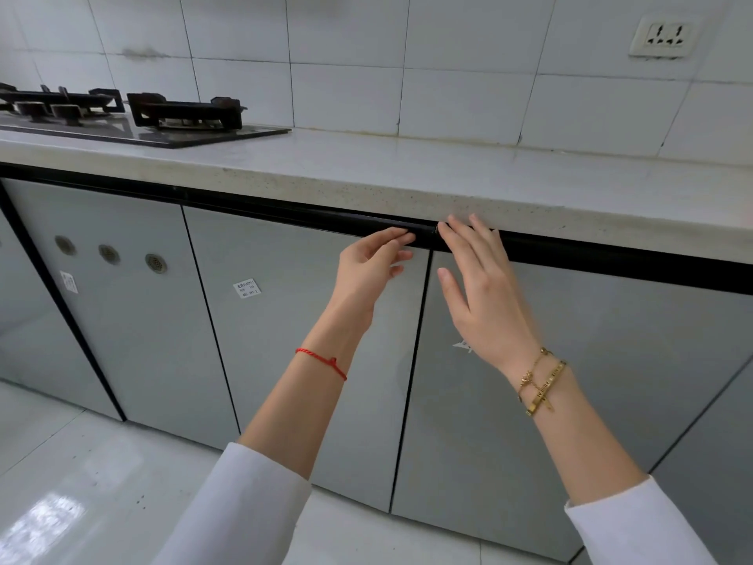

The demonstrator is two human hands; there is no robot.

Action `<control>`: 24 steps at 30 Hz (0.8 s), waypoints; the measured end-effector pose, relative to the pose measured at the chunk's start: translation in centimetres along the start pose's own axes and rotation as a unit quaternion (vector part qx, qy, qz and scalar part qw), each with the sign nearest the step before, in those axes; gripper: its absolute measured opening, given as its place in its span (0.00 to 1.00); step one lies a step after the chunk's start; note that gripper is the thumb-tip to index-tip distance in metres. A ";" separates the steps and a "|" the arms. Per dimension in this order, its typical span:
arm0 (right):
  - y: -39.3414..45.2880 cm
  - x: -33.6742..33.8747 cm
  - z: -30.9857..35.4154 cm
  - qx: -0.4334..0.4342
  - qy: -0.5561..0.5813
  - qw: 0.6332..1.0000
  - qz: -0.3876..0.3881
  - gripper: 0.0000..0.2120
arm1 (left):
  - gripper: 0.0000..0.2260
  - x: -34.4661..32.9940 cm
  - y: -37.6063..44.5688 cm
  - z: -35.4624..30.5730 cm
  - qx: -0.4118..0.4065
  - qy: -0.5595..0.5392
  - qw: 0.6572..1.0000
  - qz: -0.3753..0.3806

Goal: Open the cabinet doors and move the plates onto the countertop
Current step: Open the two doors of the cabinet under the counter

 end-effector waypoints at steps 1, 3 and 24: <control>-0.1 -0.1 0.1 0.001 0.009 1.000 0.003 0.23 | 0.09 0.2 -0.5 -0.1 -0.002 0.003 1.000 -0.002; -0.4 -0.3 0.3 0.003 0.026 1.000 0.009 0.23 | 0.09 0.6 -1.5 -0.4 -0.004 0.009 1.000 -0.003; -5.7 -1.5 11.1 0.151 0.134 0.979 0.029 0.26 | 0.32 3.0 -17.2 -0.6 -0.188 0.409 0.884 -0.124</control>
Point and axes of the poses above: each hand's wrist, its own y-axis towards the middle knuckle, its own x-axis out of the back of the hand, z = x × y, the point moved 7 cm from there along y, towards the middle knuckle, and after that the axes turned 15 degrees about z, right-handed, at the moved point
